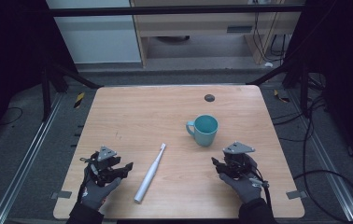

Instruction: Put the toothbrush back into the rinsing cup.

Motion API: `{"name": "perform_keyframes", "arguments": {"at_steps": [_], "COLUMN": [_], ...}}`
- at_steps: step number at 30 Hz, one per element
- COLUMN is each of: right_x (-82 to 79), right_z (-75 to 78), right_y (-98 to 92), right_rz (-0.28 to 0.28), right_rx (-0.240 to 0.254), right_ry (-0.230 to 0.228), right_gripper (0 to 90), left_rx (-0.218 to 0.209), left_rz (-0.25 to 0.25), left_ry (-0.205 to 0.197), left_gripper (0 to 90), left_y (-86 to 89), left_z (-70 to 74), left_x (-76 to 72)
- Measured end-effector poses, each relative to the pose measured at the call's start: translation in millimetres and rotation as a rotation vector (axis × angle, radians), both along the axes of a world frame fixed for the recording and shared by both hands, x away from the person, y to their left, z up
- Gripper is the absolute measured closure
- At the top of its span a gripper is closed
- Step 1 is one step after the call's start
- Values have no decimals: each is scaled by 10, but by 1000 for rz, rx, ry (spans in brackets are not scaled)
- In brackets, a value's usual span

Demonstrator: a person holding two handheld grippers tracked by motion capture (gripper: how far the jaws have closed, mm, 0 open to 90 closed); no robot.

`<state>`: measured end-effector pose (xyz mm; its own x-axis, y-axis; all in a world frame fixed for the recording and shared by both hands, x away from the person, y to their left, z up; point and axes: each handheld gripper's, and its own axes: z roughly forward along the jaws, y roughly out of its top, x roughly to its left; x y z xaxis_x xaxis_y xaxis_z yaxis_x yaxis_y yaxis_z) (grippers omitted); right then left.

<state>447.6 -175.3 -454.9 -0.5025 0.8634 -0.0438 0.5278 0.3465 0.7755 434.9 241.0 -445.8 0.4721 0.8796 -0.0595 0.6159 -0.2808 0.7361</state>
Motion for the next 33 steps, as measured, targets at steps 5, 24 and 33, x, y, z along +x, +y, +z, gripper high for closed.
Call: {"name": "perform_keyframes", "arguments": {"at_steps": [5,24,33], "right_x": [28,64,111], "right_z": [3,37,-2], "right_y": [-159,-581,-640], "right_rz": [-55,-181,-191], "right_rx": [3,11,-4], "right_ry": [-5,-4,17], "right_gripper": [369,245,262], "left_rx": [1,57,149], "left_rz": [-14,-103,-138], "left_ry": [3,92,185], "left_gripper": [400,372,380], "left_y": [-62,-405,-613], "left_z": [24,70,-32], "left_x": [-16,-41,24]}}
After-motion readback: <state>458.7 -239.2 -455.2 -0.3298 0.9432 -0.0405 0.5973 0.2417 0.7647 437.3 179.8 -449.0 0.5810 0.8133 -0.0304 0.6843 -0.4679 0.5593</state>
